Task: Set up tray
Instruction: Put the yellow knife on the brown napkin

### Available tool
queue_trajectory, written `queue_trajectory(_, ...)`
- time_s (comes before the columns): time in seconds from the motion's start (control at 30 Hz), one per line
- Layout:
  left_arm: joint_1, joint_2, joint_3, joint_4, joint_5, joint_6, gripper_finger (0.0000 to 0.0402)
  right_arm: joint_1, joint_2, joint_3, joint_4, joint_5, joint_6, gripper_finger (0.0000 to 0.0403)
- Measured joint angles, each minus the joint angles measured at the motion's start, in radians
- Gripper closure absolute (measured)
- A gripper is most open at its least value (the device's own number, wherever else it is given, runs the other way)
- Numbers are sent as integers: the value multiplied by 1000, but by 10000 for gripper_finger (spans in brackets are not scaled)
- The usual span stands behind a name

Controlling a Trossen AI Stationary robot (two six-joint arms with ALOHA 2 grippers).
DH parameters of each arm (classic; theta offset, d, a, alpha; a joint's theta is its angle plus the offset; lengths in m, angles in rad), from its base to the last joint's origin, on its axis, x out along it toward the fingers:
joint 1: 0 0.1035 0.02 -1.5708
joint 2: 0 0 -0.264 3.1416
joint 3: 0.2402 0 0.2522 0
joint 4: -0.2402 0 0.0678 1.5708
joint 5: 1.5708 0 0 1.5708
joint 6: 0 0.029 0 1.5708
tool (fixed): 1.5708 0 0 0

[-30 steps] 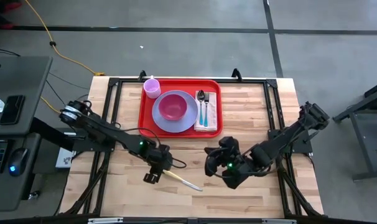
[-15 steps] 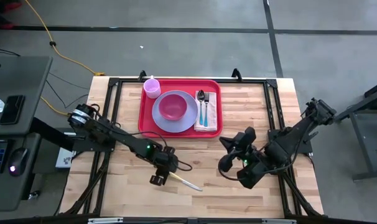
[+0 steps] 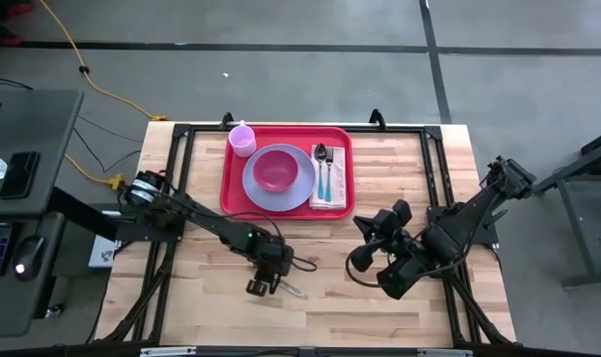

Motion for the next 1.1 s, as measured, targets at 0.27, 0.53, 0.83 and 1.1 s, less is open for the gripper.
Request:
queue_trajectory(0.27,-2,-4,-3,-28,4,-4,263,-3,0,0,-15,-4,3,402)
queue_trajectory(0.53,-2,-4,-2,-39,-3,9,263,-5,0,0,-21,-4,3,402)
queue_trajectory(0.83,-2,14,2,-49,-42,48,263,-5,0,0,-21,-4,3,402)
queue_trajectory(1.1,-4,43,1,-46,-82,35,264,-5,0,0,-17,-4,3,402)
